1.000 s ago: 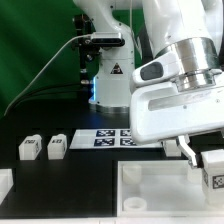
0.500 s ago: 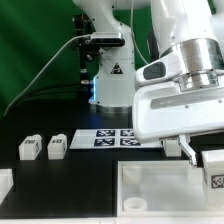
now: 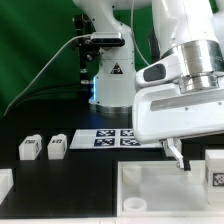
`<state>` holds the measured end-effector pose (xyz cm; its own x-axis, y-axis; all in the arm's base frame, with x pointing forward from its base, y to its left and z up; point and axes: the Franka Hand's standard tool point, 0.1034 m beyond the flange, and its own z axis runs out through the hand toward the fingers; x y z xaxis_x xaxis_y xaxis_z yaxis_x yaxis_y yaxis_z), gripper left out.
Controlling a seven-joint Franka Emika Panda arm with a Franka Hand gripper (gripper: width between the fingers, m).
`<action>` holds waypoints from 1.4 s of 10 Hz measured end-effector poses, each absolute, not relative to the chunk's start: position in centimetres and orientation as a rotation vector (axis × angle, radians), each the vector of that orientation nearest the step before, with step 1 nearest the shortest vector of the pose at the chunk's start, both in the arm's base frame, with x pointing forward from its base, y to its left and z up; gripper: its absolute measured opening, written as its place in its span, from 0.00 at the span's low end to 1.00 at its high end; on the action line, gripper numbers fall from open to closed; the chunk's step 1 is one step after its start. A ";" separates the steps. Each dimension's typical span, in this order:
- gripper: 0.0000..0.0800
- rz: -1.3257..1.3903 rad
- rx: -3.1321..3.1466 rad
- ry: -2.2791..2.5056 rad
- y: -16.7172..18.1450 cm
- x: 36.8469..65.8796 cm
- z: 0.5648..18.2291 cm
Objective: Assemble one leg
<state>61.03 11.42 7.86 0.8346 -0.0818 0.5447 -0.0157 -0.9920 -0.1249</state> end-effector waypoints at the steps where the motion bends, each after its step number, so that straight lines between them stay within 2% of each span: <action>1: 0.80 -0.868 -2.898 0.077 11.4 61.0 7.8; 8: 0.81 -0.826 -2.906 0.074 11.6 60.8 7.5; 11: 0.81 -0.621 -2.908 0.120 12.3 61.4 8.7; 13: 0.81 -0.358 -2.919 0.126 11.9 62.4 8.7; 14: 0.81 -0.208 -2.921 0.114 12.0 61.9 8.3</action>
Offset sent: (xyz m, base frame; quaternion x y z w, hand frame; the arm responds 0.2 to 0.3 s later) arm 0.0000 0.0000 0.0000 0.0000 0.0000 0.0000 1.0000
